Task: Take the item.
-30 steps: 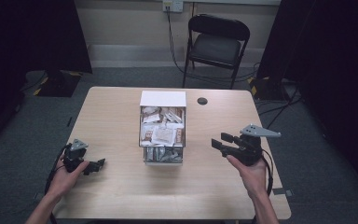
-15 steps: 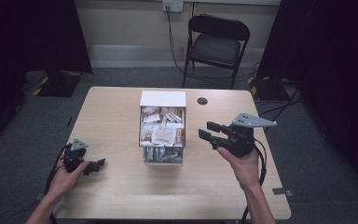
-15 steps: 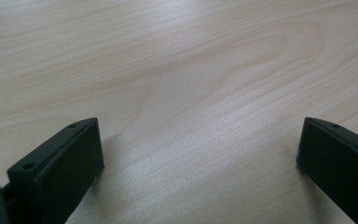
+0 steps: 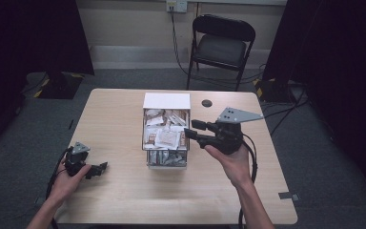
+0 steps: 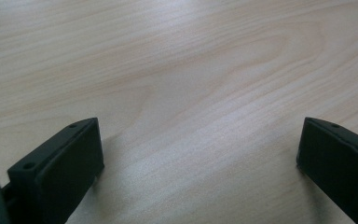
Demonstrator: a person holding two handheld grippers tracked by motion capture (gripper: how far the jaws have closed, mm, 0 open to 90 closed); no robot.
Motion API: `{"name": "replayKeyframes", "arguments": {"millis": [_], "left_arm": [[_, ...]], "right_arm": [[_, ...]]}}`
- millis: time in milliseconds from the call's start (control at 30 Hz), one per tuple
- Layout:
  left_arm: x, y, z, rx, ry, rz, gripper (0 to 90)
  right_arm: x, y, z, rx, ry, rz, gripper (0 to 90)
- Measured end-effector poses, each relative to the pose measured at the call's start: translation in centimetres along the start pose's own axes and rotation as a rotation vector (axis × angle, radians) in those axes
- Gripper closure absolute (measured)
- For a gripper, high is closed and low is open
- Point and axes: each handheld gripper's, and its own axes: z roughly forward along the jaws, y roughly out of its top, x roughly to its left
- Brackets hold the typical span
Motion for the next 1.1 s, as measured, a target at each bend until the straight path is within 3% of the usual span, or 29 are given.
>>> {"name": "replayKeyframes", "arguments": {"millis": [367, 800, 1100], "left_arm": [[0.0, 0.0, 0.0, 0.000, 0.000, -0.001, 0.0], [-0.1, -0.1, -0.1, -0.003, 0.012, -0.005, 0.2], [-0.2, -0.1, -0.1, -0.006, 0.010, -0.013, 0.2]], "right_arm": [[0.6, 0.1, 3.6, 0.043, 0.068, -0.013, 62.9], [0.0, -0.3, 5.3, 0.099, 0.067, -0.033, 57.8], [0.3, -0.4, 6.2, 0.135, 0.058, -0.044, 61.7]]}}
